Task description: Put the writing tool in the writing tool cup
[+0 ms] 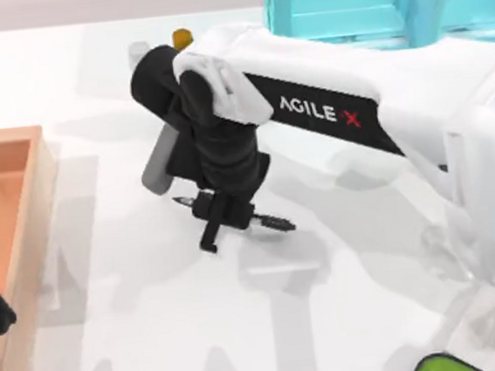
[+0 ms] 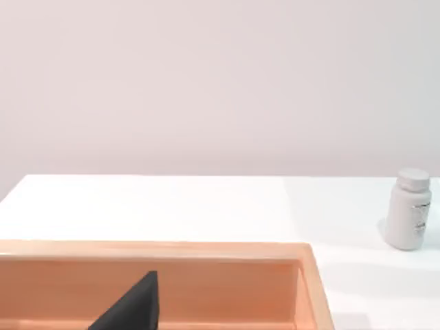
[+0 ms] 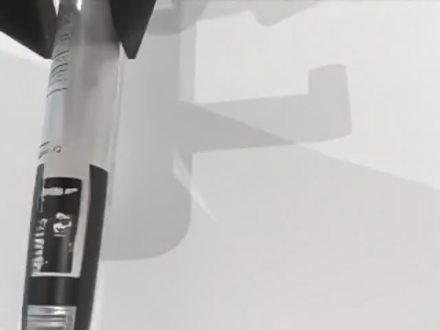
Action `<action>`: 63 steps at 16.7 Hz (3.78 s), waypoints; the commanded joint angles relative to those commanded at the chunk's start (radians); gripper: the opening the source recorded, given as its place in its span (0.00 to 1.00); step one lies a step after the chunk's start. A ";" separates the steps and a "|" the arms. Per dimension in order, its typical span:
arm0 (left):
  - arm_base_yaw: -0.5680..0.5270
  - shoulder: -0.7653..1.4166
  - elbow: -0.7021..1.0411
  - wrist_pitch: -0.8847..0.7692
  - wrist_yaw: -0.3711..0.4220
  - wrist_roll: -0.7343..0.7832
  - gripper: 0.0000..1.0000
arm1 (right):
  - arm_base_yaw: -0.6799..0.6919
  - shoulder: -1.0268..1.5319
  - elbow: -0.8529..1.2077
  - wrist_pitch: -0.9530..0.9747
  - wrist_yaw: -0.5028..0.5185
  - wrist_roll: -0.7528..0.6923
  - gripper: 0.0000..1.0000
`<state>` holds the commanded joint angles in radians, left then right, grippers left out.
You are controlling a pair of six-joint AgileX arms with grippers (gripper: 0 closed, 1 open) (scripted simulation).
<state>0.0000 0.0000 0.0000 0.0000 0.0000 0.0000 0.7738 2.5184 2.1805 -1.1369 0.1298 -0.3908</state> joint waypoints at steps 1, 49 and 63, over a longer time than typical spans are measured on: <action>0.000 0.000 0.000 0.000 0.000 0.000 1.00 | 0.019 -0.034 -0.015 -0.021 0.002 0.020 0.00; 0.000 0.000 0.000 0.000 0.000 0.000 1.00 | -1.414 -0.561 -1.012 1.287 -1.702 -0.253 0.00; 0.000 0.000 0.000 0.000 0.000 0.000 1.00 | -1.411 -0.598 -1.005 1.159 -1.782 -0.334 0.08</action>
<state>0.0000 0.0000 0.0000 0.0000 0.0000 0.0000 -0.6368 1.9202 1.1759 0.0219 -1.6521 -0.7246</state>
